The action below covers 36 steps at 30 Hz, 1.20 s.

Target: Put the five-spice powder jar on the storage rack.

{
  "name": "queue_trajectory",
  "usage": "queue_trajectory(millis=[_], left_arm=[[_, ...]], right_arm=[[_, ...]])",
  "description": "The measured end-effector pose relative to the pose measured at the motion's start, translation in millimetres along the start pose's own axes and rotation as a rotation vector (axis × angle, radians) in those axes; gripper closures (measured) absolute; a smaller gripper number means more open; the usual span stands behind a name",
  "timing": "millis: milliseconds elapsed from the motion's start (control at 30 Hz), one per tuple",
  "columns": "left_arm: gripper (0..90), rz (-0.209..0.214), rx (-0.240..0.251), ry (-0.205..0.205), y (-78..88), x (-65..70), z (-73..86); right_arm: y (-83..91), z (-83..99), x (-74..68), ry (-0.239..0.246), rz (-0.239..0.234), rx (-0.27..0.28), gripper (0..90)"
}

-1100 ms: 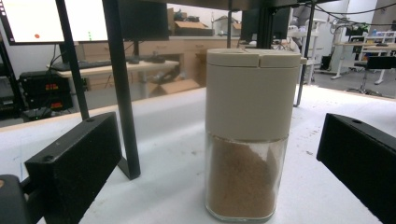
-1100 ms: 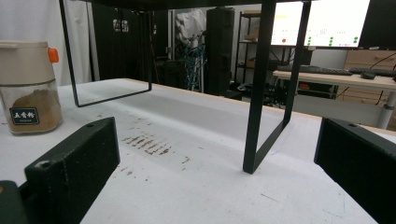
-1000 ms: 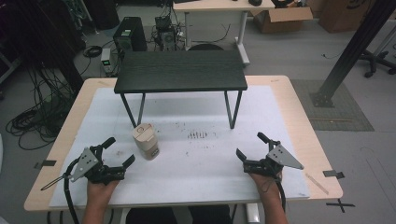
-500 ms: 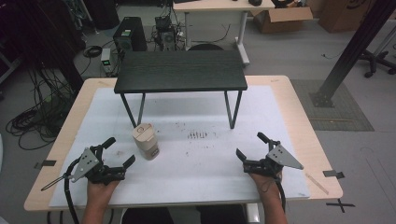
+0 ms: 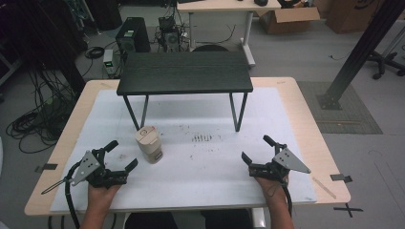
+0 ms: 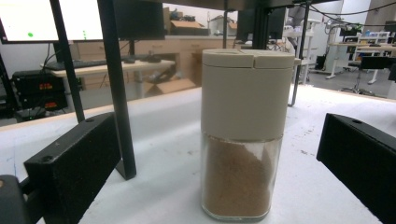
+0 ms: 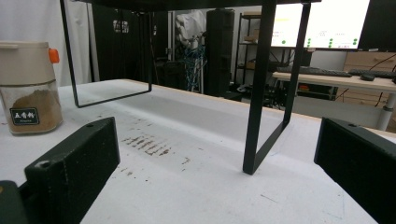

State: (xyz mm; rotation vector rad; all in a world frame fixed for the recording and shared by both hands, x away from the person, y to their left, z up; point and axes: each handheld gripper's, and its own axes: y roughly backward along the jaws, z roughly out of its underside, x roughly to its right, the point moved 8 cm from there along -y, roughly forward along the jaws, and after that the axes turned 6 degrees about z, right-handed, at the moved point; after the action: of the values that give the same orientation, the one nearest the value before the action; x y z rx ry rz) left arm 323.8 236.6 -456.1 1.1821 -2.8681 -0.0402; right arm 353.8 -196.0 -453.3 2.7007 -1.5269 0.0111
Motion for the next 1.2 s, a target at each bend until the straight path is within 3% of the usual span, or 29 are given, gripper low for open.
queue_trajectory(millis=[367,1200], left_arm=[[0.3,0.028,0.004,0.0,-2.4,8.9,-11.5],[0.3,0.042,-0.083,0.008,-29.7,13.5,-13.5]], right_arm=[[0.1,-0.1,0.2,-0.001,0.0,0.002,0.0],[0.7,-0.5,0.3,-0.004,-0.002,0.009,0.0]])
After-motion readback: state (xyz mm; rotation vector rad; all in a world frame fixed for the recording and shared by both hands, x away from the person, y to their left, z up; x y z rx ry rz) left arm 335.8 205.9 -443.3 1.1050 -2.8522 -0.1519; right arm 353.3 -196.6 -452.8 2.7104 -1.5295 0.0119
